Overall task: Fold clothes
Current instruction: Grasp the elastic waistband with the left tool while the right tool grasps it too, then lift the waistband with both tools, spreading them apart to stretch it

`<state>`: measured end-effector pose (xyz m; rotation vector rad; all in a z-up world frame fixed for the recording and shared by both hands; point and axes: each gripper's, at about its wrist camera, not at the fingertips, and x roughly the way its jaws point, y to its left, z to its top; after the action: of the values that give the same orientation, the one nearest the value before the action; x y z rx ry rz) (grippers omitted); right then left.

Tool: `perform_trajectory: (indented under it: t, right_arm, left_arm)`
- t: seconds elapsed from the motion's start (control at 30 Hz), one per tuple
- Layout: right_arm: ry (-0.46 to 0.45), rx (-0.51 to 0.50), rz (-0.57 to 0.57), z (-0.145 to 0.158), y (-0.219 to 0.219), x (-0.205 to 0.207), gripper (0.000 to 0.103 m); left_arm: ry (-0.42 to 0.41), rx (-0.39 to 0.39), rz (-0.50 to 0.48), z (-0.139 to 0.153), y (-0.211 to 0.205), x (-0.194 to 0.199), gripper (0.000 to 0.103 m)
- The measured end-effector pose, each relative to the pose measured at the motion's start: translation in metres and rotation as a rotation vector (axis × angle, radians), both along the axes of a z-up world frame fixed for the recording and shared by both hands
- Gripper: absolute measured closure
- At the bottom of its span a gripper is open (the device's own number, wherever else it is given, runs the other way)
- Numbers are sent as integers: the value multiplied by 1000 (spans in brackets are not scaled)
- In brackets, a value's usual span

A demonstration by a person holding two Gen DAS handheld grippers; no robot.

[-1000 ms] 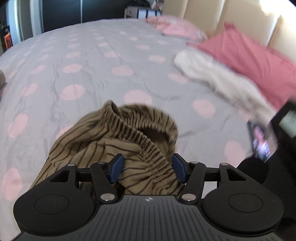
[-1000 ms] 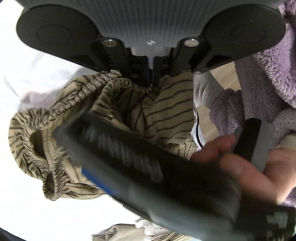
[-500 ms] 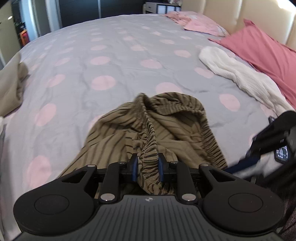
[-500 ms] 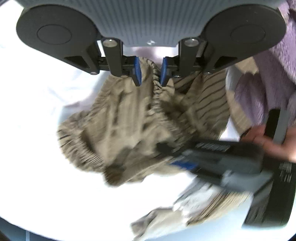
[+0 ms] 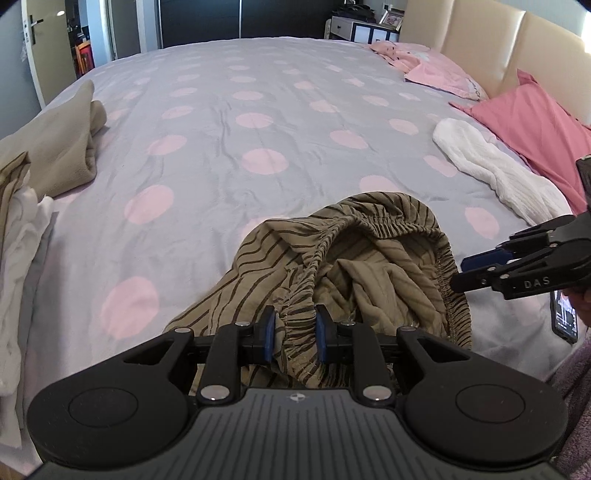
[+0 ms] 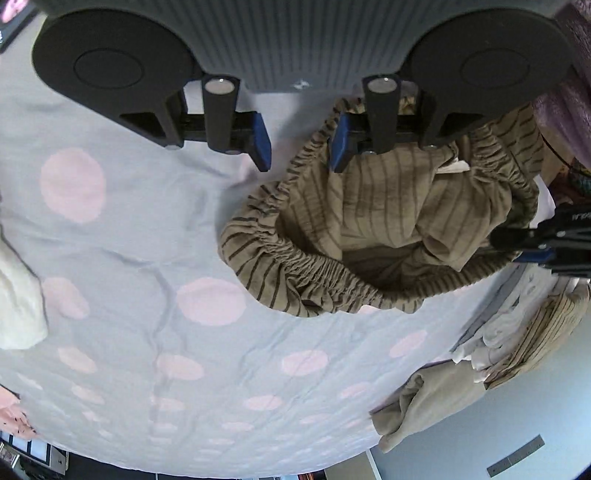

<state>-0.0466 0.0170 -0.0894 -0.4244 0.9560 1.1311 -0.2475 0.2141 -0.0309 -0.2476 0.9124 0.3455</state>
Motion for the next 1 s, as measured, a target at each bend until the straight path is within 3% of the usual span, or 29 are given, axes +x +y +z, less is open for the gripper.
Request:
perform_trajectory:
  t: [0.17,0.33,0.4,0.57,0.7,0.73,0.8,0.87,1.0]
  right_arm:
    - [-20,-7,-13,-2,9,4,64]
    - [-30,-21,-22,-6,18,7,68]
    - [-19,-36,-10,-10,23,4,97]
    - [-93,-34,20,-2,28,-9,95]
    - [-192,-37,62,0,35,-23,78]
    - [-202,-37,67,-1,37,-23,77]
    - [-218,-37,73,-3,40,-23,77]
    - [-235,-51,77,-7,44,-23,77]
    - [-243,-74,83,-12,49,-24,77]
  left_arm:
    - [-27,-1,14,5,3,-11,84]
    - [-61,55,60,18,7,-23,84]
    - [-55,81,87,19,9,-28,85]
    - [-7,157,107,16,12,-35,92]
    - [4,122,96,9,12,-37,91]
    - [5,109,103,8,13,-38,89]
    - [5,88,122,6,14,-40,73]
    - [0,73,138,6,14,-42,64]
    - [-19,35,170,12,8,-46,63]
